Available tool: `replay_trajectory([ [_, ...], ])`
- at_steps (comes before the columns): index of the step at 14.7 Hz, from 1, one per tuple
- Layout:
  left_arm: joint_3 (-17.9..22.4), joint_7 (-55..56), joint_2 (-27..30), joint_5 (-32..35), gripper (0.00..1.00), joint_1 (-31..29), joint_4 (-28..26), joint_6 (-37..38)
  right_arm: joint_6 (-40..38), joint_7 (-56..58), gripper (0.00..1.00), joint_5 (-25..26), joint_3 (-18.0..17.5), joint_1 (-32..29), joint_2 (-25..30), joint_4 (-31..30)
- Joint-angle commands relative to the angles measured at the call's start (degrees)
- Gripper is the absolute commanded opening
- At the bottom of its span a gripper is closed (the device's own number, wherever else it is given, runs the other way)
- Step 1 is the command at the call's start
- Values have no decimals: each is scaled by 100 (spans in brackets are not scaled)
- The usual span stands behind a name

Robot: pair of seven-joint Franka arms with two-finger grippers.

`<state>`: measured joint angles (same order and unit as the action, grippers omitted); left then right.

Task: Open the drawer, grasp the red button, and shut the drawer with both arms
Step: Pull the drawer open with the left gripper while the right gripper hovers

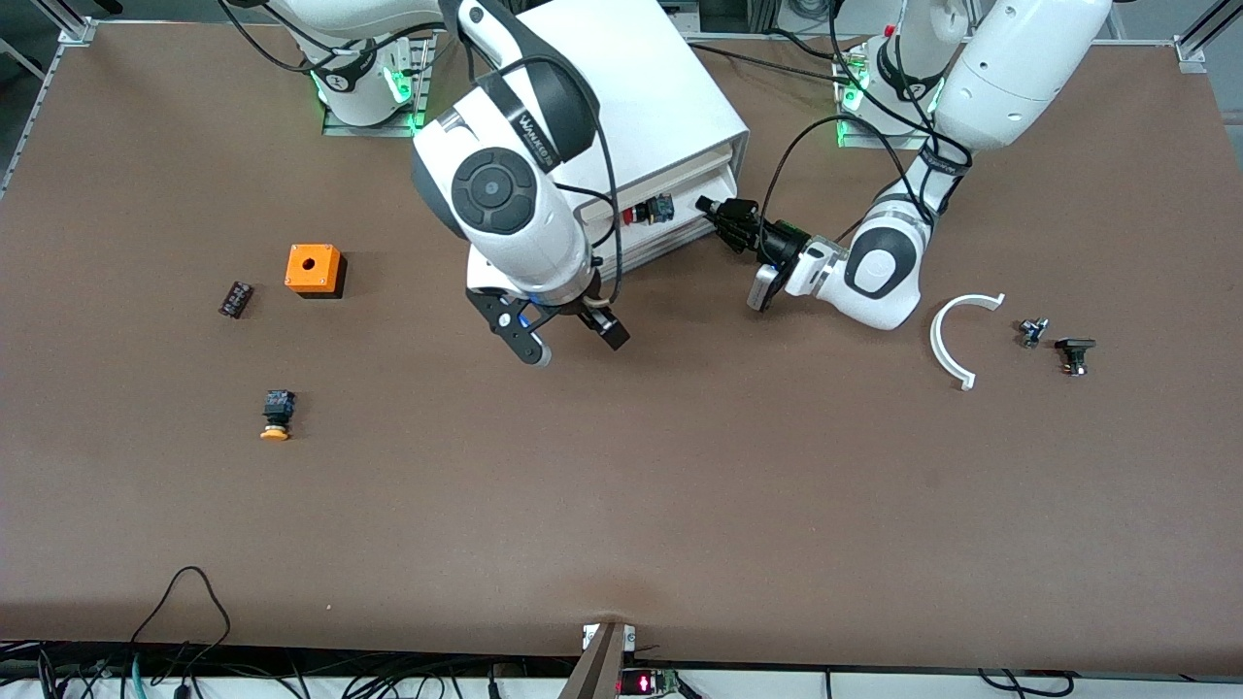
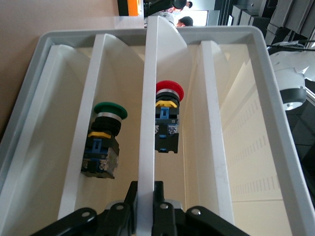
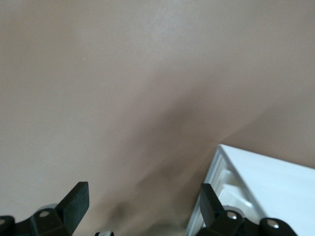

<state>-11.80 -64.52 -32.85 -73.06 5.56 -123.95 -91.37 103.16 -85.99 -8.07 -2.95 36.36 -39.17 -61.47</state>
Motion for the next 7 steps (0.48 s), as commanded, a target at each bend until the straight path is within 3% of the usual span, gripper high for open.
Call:
replay_trajectory([
  [1,2,167,-2,-77,0,-107,213,-57,151,-356,100,-80,-4,134,-179,259],
  [7,116,509,-72,28,0,-318,599,-57,503,-849,100,-80,-4,397,-302,267],
])
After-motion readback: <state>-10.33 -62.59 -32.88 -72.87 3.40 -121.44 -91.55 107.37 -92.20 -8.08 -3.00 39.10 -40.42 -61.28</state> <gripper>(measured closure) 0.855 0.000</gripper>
